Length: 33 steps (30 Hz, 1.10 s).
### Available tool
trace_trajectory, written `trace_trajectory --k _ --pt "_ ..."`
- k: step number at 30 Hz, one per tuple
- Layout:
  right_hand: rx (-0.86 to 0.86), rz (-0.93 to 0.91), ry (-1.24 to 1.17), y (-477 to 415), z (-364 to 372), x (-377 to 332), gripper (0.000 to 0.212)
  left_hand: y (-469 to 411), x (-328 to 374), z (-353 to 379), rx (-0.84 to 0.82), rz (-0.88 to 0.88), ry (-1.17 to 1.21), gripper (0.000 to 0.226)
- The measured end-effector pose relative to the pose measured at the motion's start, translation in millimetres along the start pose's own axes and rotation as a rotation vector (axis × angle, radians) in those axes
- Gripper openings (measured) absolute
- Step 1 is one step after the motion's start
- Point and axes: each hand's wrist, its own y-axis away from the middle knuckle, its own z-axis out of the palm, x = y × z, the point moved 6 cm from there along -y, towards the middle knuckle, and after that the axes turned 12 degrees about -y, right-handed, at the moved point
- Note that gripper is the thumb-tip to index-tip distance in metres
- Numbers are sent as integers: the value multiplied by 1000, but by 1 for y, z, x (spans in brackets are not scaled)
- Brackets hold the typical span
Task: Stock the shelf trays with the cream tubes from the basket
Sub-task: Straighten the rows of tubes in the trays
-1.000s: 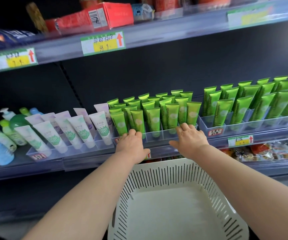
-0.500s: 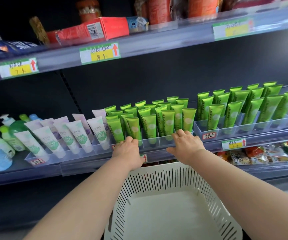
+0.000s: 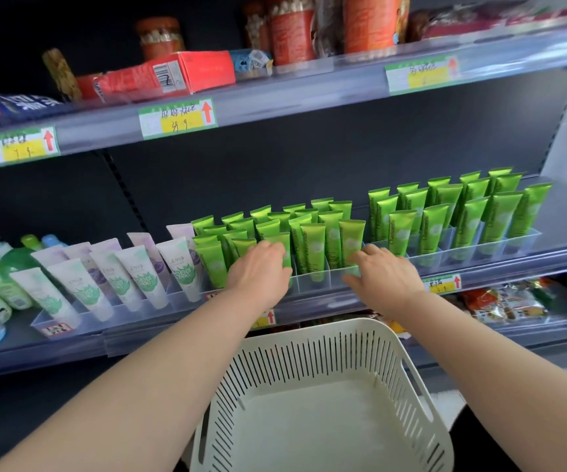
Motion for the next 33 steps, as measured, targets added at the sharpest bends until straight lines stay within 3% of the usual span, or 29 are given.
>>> trace_trajectory --k 5,9,17,27,33 --pt "192 -42 -40 -19 -34 14 29 -33 30 -33 157 69 64 31" --pt "252 -71 -88 -38 -46 25 30 -65 49 -45 195 154 45 27" --pt "350 -102 -185 -53 -40 29 42 -117 65 -21 4 158 -84 31" --pt "264 -155 -169 -70 -31 32 19 -143 67 -23 -108 132 2 8" --pt "277 -140 -123 -62 -36 35 21 -144 84 -34 1 156 21 14"
